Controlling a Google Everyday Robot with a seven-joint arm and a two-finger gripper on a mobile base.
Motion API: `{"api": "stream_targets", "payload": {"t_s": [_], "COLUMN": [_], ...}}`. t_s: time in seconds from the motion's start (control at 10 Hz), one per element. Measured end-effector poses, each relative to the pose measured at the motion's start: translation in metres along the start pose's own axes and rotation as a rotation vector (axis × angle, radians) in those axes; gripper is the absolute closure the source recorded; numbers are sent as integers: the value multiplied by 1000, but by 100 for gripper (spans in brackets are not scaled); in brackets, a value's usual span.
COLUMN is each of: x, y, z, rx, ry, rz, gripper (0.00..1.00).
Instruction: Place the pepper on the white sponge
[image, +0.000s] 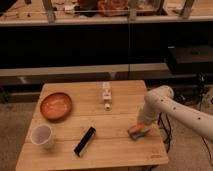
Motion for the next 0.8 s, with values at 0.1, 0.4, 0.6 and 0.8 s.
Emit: {"api": "stream_targets", "payload": {"t_s": [0.1,0.4,0.6,0.8], "x": [0,2,4,4], "y": [0,2,3,1], "z": [0,-2,-4,-4], "rx": [-2,-2,-2,-5], "ry": [0,-13,-28,-42], "rz": [0,8,19,27], "gripper": [37,20,20,20]}}
